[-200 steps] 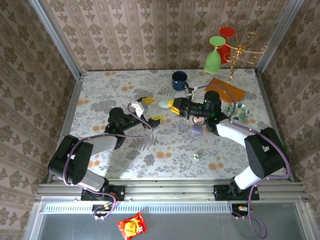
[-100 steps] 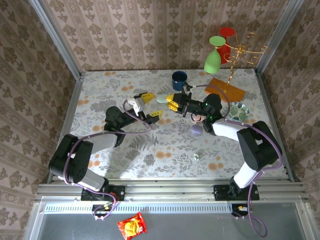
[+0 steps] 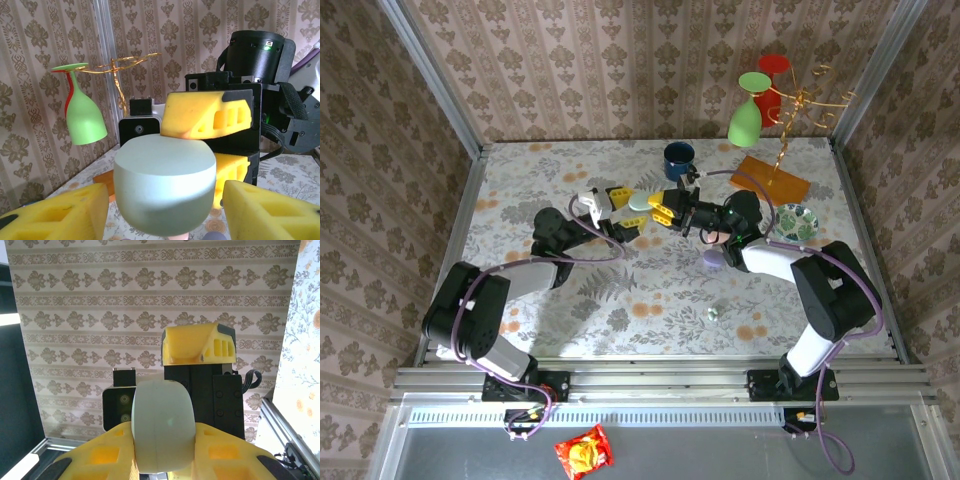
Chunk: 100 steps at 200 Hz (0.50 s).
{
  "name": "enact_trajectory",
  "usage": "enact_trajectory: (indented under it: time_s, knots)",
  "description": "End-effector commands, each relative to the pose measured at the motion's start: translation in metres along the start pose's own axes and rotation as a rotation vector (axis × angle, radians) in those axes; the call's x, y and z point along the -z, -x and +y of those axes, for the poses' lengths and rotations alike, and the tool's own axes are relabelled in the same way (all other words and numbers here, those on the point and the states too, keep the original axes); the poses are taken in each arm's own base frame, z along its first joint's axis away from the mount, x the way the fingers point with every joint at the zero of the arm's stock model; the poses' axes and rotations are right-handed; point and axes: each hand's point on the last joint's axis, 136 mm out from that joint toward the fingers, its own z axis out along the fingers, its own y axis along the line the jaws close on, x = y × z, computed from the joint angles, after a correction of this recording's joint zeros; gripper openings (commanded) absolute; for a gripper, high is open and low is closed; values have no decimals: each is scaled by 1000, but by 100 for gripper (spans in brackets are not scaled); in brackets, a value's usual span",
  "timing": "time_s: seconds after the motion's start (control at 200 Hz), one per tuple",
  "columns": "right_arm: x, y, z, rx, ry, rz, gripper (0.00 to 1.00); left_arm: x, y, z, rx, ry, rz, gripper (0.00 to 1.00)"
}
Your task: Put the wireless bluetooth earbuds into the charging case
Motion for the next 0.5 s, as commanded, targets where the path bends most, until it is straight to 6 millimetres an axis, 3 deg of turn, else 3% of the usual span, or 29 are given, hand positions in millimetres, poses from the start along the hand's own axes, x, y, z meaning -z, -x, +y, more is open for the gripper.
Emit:
enact_trajectory:
  time_s: [0.0,0.255,0.495]
  knots:
    - [-5,-4,5,32,20,39,9,-6,13,-6,-18,-49,-33,60]
    - [-6,-3,0,24,13,40,9,-9,9,-8,-5,-75,-26,55]
    - [-6,-3,6,28,22,43,9,-10,4,-10,-7,-83,-18,56]
